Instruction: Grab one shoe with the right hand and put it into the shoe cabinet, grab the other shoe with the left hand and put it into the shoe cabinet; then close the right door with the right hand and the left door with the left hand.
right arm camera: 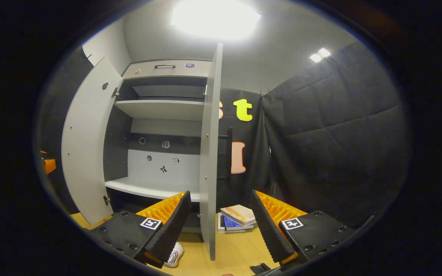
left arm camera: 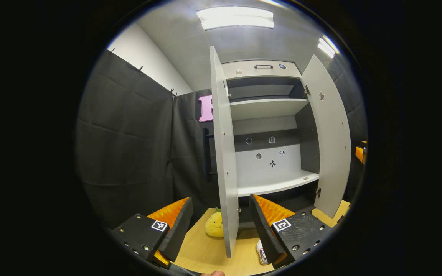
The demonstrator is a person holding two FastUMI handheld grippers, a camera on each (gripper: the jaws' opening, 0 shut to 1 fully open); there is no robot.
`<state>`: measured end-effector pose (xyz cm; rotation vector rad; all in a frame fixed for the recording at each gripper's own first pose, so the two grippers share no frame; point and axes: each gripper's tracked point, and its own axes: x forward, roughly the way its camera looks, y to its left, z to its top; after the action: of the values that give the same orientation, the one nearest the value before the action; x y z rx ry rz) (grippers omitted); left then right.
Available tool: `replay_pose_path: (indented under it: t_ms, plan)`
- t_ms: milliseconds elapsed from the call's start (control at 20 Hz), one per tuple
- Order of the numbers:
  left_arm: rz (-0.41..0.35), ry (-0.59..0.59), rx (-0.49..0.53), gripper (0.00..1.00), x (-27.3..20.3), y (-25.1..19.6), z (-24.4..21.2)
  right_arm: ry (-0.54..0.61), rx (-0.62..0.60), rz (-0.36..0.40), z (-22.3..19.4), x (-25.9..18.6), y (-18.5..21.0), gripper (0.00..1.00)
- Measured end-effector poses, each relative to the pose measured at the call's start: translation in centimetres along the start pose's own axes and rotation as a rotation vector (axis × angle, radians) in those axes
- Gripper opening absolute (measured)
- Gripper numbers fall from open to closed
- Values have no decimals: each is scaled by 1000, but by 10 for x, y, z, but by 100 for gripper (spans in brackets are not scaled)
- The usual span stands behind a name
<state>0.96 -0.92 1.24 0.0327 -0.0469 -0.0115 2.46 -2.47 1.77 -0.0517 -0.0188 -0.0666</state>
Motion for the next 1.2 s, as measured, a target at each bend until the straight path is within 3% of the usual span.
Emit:
replay_pose_path:
  t_ms: [550,1150,1200]
  plan:
    - [41,-5,7,80,-12,4,1,43,1,-150,8,60,-67,97]
    - [150,19,11,80,-26,48,-6,66,-57,-201,11,114,-65,96]
    - [155,19,11,80,-25,51,-6,62,-64,-205,14,115,-65,92]
